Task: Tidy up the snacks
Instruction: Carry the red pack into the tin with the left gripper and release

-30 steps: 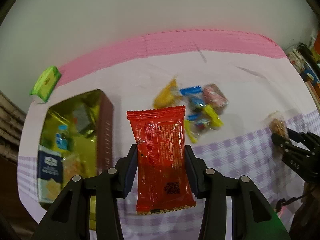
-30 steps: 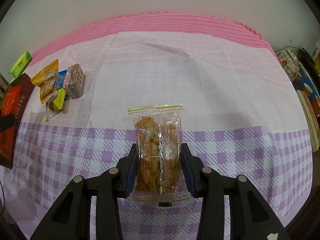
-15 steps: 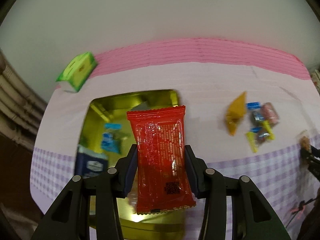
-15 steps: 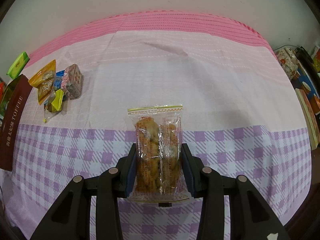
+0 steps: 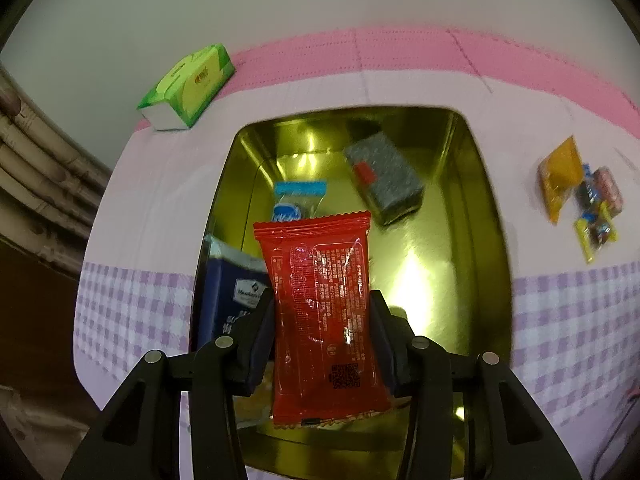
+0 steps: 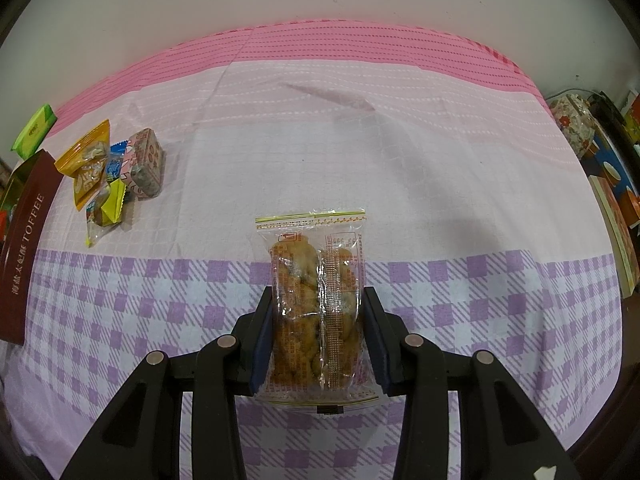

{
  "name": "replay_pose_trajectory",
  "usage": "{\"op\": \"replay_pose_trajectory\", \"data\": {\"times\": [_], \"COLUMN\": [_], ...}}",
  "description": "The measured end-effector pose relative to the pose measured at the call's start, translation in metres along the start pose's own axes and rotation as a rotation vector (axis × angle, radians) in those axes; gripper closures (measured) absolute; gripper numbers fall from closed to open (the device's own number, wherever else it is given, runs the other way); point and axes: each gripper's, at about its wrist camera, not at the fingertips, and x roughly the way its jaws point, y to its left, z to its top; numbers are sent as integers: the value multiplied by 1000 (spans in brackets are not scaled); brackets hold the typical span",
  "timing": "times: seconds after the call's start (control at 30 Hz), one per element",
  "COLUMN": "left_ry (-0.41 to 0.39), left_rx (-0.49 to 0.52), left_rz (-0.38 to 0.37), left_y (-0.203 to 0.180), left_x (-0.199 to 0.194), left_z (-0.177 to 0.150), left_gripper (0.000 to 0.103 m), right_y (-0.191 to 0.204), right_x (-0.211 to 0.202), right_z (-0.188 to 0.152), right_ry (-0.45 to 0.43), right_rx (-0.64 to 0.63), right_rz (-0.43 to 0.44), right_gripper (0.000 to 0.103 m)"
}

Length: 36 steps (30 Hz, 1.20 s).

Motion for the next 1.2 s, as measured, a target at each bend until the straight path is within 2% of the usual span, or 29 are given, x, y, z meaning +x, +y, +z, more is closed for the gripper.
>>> {"op": "replay_pose_trajectory", "data": {"times": [0.13,0.5,1.2], "left_ry": [25,12,13], "left_rx": [9,38,-16], "left_rz": [-14,-5,-65], "left_y": [3,7,22], "left_x": [8,4,4], "left_z": [-5,-14,-20], "left_gripper": [57,57,54], "right_y": [0,1,-2], "right_x": [0,0,-1], "right_z": [0,1,-2], "right_ry": [1,2,11], "right_rx": [2,5,63], "right_rz": [-1,-4,-26], "right_gripper": [64,64,66]}}
